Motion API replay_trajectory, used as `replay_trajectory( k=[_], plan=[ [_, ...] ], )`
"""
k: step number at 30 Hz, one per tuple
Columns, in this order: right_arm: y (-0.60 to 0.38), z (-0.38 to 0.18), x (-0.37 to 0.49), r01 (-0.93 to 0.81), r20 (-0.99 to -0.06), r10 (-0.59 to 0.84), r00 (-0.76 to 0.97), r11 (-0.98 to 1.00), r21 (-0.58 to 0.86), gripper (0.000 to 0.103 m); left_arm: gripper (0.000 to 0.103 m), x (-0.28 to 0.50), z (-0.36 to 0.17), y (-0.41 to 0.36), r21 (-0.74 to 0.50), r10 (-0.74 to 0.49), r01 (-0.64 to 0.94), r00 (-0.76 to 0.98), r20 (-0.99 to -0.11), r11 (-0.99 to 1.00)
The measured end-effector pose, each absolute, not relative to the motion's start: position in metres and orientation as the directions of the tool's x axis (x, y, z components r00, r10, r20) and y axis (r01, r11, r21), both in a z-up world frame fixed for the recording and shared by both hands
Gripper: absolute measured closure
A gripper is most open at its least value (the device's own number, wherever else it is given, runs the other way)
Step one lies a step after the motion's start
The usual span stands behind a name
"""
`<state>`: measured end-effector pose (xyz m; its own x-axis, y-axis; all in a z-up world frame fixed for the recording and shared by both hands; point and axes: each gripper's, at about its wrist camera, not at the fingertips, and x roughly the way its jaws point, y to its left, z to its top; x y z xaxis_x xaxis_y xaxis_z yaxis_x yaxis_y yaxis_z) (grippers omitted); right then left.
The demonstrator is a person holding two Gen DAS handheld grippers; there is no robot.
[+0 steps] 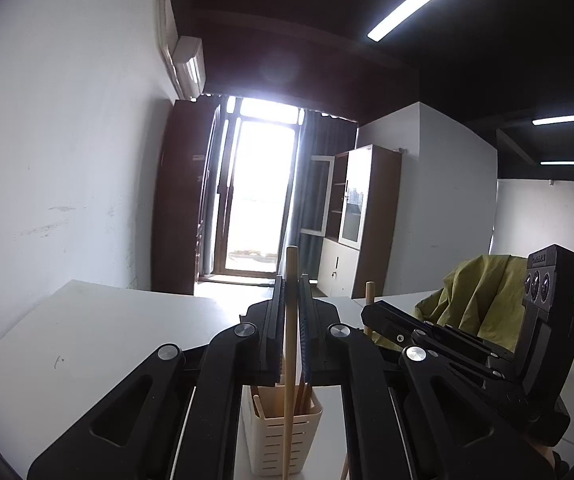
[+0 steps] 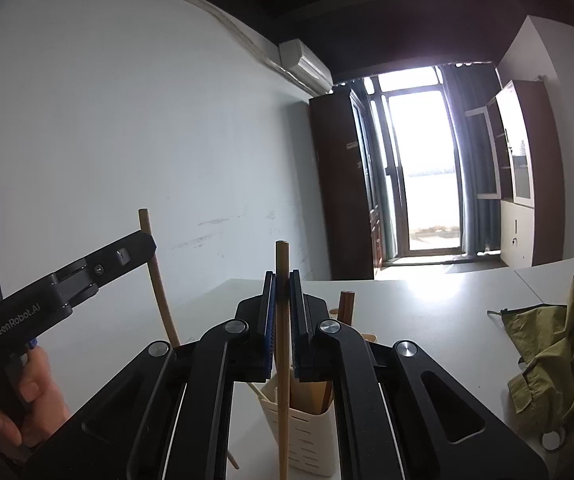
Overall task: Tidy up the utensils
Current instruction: 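Lift both held chopsticks and lower them upright into the white slotted holder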
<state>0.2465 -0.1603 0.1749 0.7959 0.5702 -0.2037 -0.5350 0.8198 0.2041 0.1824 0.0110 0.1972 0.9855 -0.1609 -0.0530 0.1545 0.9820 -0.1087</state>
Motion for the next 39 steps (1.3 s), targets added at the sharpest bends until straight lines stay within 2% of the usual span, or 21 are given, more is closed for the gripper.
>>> replay_trajectory(
  k=[9,19,24,31,39],
  plan=[
    [-0.171,0.186,0.254,-0.540,-0.062,0.566,0.822,0.810,0.229,0.096,0.097,0.183,0.207,0.012,-0.140,-0.145,0.159,0.984,0.100,0.977],
    [-0.176,0.192,0.257,-0.577,0.096,0.572,0.815,0.782,0.236,0.096,0.097,0.184,0.204,0.007,-0.152,-0.105,0.138,0.973,0.206,0.979],
    [-0.178,0.196,0.251,-0.600,0.203,0.566,0.799,0.772,0.209,0.096,0.097,0.189,0.201,0.005,-0.157,-0.081,0.117,0.972,0.222,0.981],
    [-0.174,0.185,0.263,-0.602,0.211,0.568,0.796,0.778,0.180,0.096,0.097,0.202,0.196,0.008,-0.161,-0.051,0.084,0.978,0.201,0.983],
    [-0.166,0.164,0.282,-0.576,0.128,0.562,0.817,0.798,0.175,0.096,0.097,0.231,0.180,0.008,-0.141,-0.045,0.060,0.993,0.111,0.988]
  ],
)
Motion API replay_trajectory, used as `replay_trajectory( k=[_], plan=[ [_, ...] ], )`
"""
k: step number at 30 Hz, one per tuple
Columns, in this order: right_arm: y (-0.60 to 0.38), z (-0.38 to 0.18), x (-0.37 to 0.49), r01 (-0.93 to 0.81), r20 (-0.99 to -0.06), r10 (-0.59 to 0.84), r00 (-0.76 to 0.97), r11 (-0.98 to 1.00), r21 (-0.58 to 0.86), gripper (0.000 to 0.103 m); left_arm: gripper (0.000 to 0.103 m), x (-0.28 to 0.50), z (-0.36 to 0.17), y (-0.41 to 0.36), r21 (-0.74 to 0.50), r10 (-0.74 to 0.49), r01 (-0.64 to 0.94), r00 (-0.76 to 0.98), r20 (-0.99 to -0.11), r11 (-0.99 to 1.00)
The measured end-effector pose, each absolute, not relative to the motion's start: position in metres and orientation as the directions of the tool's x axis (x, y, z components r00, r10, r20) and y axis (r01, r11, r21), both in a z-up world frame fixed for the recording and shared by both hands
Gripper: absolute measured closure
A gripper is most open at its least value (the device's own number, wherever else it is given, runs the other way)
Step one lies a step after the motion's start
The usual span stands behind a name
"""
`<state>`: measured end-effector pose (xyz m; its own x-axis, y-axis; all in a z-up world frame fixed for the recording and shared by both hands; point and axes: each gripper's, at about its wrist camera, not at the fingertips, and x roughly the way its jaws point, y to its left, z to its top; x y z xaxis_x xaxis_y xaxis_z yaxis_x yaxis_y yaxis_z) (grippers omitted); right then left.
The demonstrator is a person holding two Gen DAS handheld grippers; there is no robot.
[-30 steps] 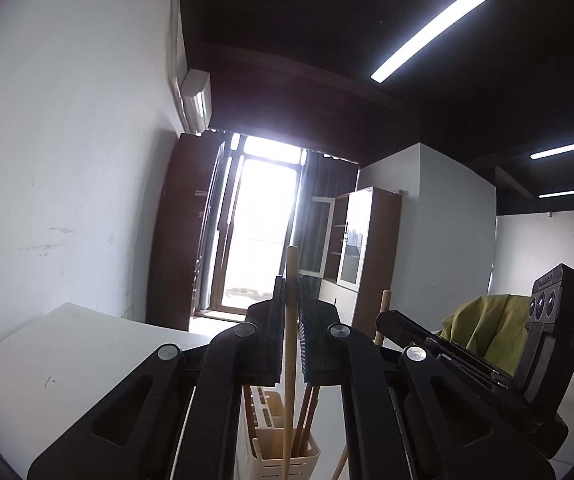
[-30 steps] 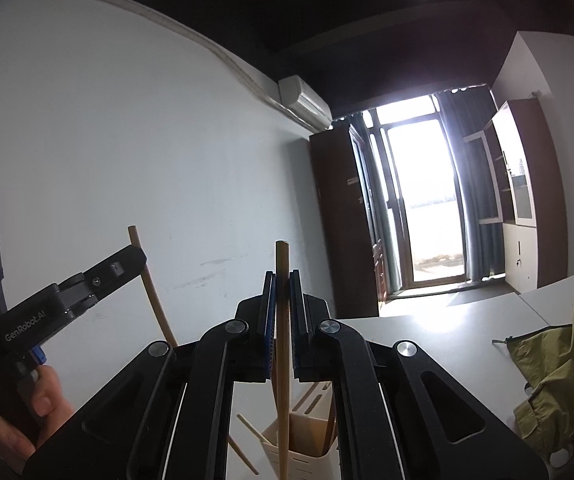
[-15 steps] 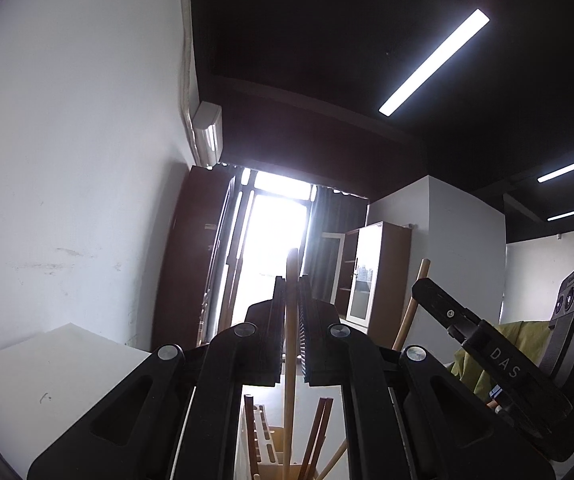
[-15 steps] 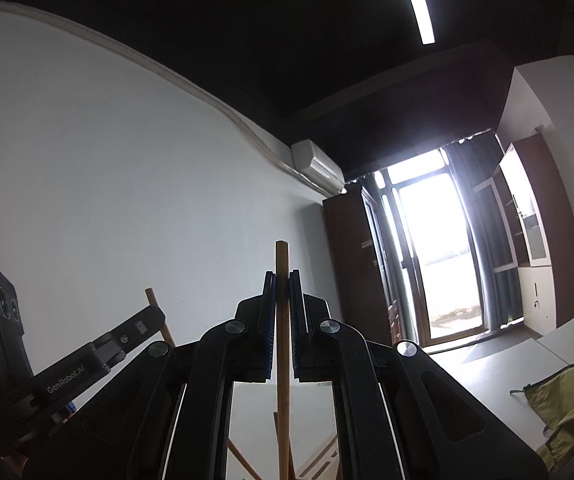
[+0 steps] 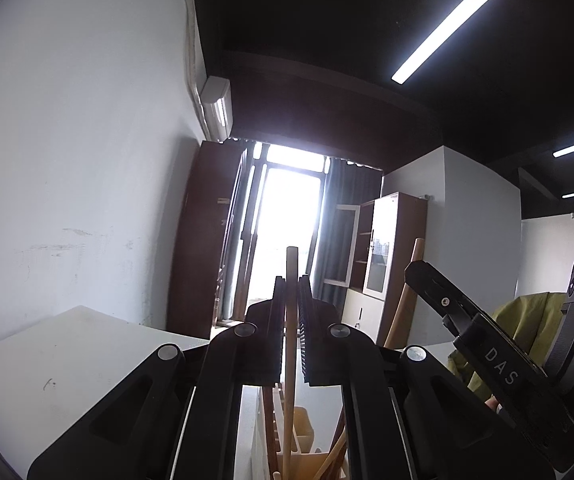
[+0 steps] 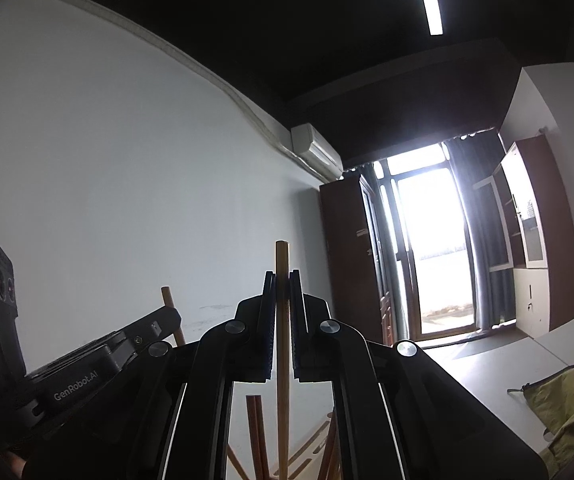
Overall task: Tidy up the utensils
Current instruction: 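Lift both held chopsticks and lower them upright into the white slotted holder, then open both grippers to release the chopsticks inside the holder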
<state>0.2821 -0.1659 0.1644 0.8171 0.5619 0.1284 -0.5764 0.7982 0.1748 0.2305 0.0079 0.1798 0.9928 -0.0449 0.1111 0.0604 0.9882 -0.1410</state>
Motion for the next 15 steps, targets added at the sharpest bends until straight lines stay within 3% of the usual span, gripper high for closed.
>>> replay_trajectory(
  k=[15],
  plan=[
    [-0.162,0.150,0.288,-0.550,0.037,0.553,0.832,0.818,0.169,0.096,0.097,0.251,0.167,0.015,-0.122,-0.064,0.063,0.998,-0.002,0.990]
  ],
)
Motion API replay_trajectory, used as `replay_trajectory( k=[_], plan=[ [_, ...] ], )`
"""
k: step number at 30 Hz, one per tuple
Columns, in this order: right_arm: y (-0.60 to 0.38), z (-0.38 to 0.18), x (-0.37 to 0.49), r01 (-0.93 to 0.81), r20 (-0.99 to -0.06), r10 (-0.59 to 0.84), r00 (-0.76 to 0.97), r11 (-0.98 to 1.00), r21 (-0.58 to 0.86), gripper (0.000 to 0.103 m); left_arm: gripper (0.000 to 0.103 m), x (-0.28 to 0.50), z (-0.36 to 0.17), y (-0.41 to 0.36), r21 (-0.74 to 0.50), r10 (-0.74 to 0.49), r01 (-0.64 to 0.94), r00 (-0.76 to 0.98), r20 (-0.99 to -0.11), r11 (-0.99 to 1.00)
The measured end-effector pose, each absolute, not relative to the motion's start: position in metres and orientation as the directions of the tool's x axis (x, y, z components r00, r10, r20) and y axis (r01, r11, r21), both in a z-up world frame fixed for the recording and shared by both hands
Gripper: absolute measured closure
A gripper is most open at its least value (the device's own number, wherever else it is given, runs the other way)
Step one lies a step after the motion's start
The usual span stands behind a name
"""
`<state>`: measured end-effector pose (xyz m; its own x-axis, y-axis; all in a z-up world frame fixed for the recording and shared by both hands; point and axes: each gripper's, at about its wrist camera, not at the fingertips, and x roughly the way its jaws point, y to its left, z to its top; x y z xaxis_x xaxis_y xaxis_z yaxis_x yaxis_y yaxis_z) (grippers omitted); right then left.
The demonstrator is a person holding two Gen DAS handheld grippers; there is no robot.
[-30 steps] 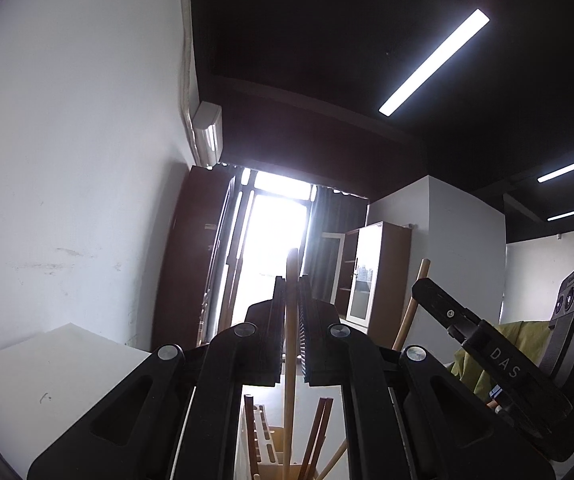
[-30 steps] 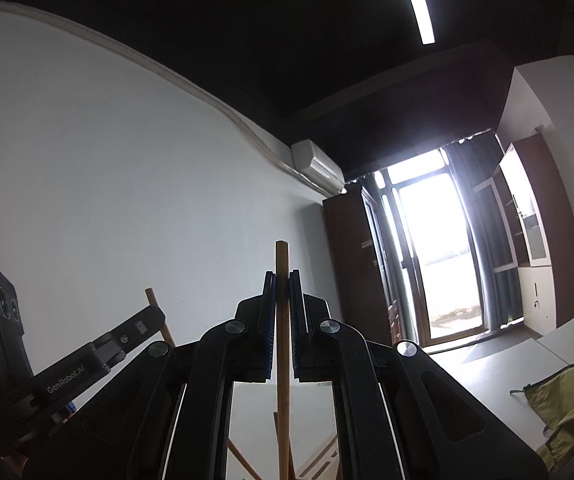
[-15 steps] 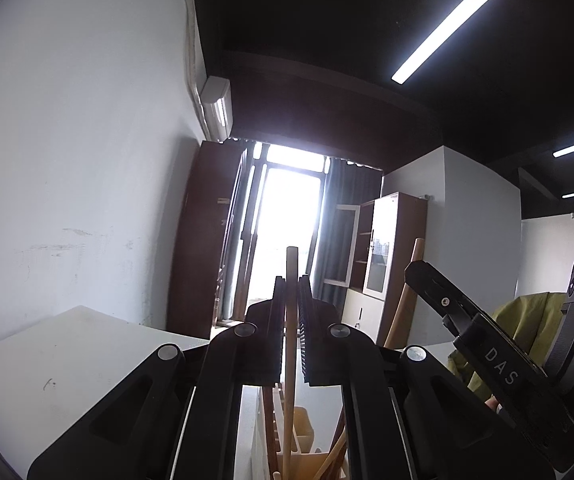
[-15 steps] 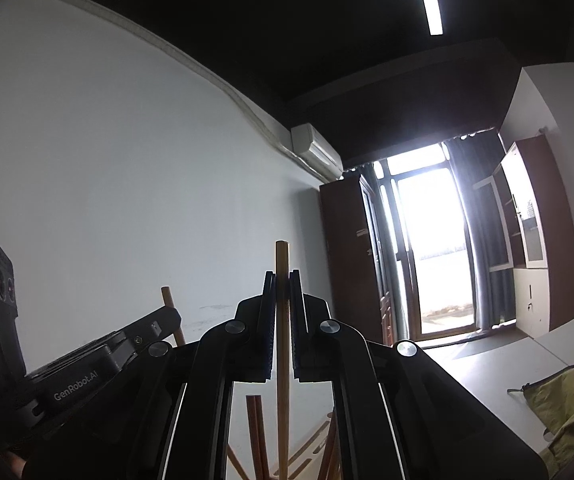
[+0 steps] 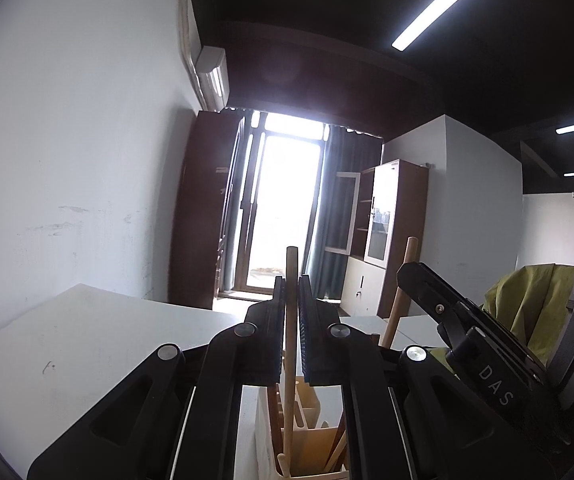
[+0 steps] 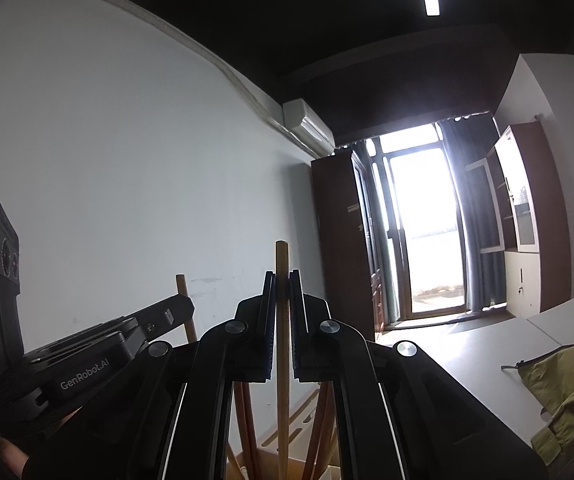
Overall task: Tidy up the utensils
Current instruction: 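Open both grippers to release the chopsticks inside the holder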
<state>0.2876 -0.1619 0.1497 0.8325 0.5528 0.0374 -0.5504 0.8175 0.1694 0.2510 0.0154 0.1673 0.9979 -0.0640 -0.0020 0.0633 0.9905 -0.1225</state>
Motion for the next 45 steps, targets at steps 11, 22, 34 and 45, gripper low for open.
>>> replay_trajectory(
  k=[11,22,34,45],
  plan=[
    [-0.156,0.138,0.289,-0.539,0.007,0.544,0.839,0.830,0.142,0.096,0.097,0.265,0.153,0.027,-0.152,-0.094,0.085,0.994,-0.054,0.985],
    [-0.157,0.129,0.286,-0.525,-0.050,0.538,0.841,0.836,0.161,0.095,0.090,0.250,0.157,0.027,-0.143,-0.097,0.088,0.994,-0.056,0.986],
    [-0.161,0.128,0.269,-0.503,-0.087,0.523,0.848,0.846,0.177,0.086,0.084,0.230,0.154,0.032,-0.149,-0.086,0.072,0.992,-0.088,0.986],
    [-0.159,0.131,0.253,-0.499,-0.115,0.521,0.846,0.849,0.172,0.079,0.083,0.208,0.142,0.034,-0.126,-0.057,0.041,0.990,-0.130,0.991]
  ],
)
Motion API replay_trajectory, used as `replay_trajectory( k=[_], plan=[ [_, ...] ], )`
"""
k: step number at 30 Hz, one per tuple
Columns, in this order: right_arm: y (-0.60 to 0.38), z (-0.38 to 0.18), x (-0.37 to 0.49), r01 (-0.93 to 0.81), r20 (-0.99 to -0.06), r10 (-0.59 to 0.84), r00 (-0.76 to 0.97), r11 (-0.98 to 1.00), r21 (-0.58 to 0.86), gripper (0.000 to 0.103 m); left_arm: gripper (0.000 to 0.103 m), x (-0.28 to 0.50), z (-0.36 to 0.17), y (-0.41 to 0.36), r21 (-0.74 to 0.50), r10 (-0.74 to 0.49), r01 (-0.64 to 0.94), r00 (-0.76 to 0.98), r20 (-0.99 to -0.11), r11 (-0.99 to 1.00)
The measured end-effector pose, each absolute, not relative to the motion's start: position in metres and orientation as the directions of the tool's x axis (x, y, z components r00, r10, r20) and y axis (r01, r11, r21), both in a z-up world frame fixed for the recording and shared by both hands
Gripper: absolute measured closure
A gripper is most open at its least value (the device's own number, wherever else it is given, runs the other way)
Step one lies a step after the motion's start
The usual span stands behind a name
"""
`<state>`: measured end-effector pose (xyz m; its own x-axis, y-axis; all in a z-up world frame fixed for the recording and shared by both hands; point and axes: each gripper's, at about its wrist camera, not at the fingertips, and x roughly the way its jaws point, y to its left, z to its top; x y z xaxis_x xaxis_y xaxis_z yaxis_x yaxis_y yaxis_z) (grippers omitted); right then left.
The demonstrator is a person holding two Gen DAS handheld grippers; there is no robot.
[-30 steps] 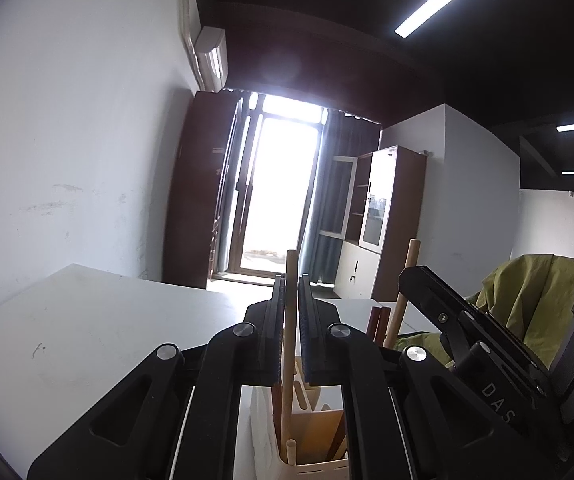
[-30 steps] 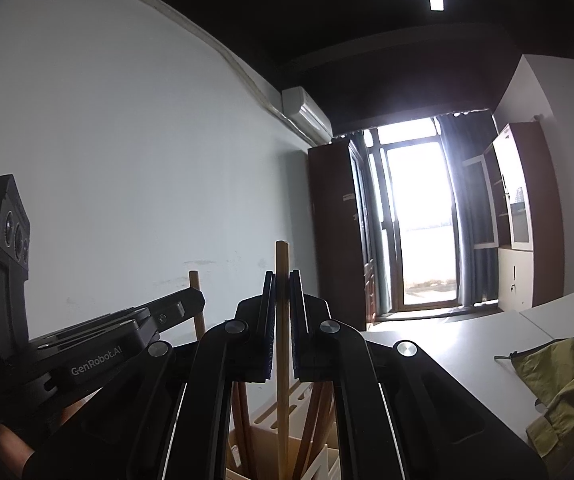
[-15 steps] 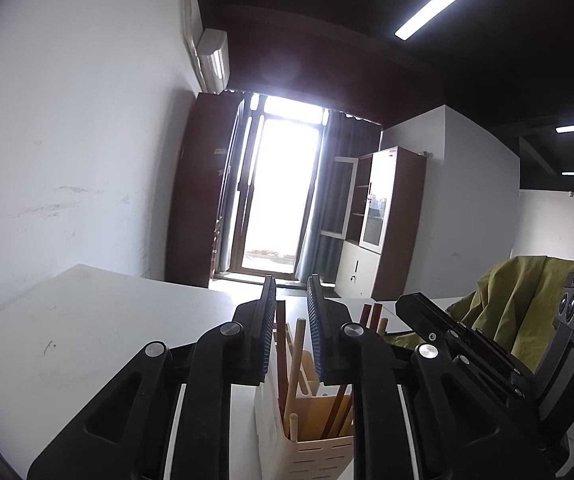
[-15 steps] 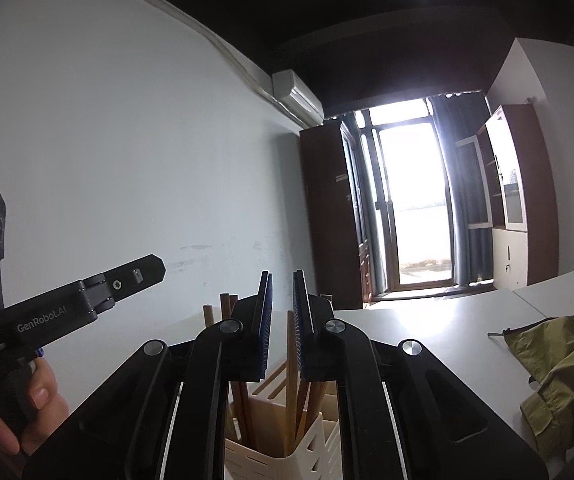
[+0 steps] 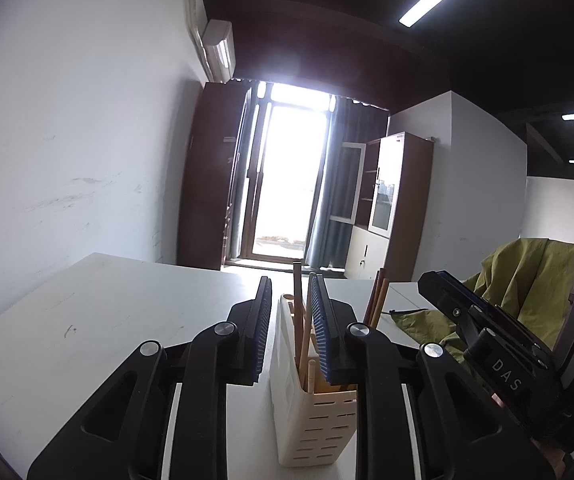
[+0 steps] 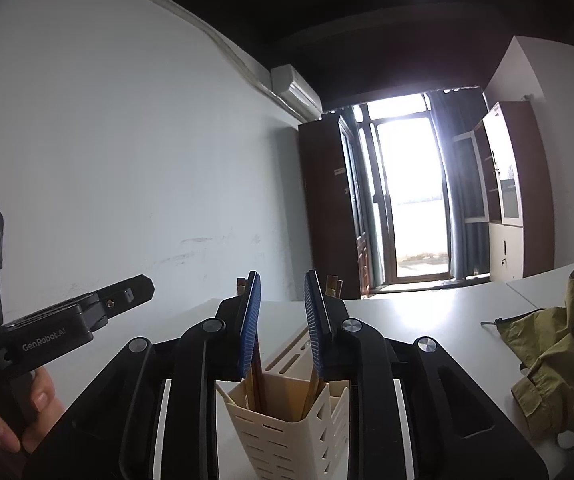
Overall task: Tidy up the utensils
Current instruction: 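Open both grippers to release the chopsticks inside the holder, then withdraw both grippers from the holder and lower them toward the last two chopsticks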
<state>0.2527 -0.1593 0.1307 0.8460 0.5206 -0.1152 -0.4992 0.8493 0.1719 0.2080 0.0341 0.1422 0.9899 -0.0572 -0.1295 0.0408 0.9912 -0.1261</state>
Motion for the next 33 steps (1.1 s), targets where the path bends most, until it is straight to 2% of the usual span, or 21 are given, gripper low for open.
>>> replay_trajectory(
  k=[8,11,19,28,33],
  plan=[
    [-0.158,0.126,0.234,-0.480,-0.153,0.501,0.851,0.863,0.157,0.076,0.078,0.192,0.130,0.031,-0.112,-0.062,0.040,0.977,-0.206,0.993],
    [-0.156,0.120,0.230,-0.474,-0.201,0.494,0.846,0.869,0.140,0.076,0.077,0.189,0.125,0.023,-0.069,-0.046,0.029,0.965,-0.260,0.997],
    [-0.146,0.107,0.222,-0.471,-0.321,0.476,0.819,0.877,0.098,0.073,0.072,0.170,0.111,0.018,-0.006,-0.026,0.026,0.945,-0.326,1.000],
    [-0.138,0.074,0.225,-0.464,-0.507,0.463,0.727,0.875,0.135,0.064,0.070,0.157,0.078,0.035,-0.037,-0.019,0.003,0.898,-0.440,0.999],
    [-0.129,0.053,0.221,-0.469,-0.565,0.444,0.695,0.876,0.111,0.057,0.068,0.149,0.071,0.039,-0.048,-0.025,0.004,0.894,-0.448,0.999]
  ],
)
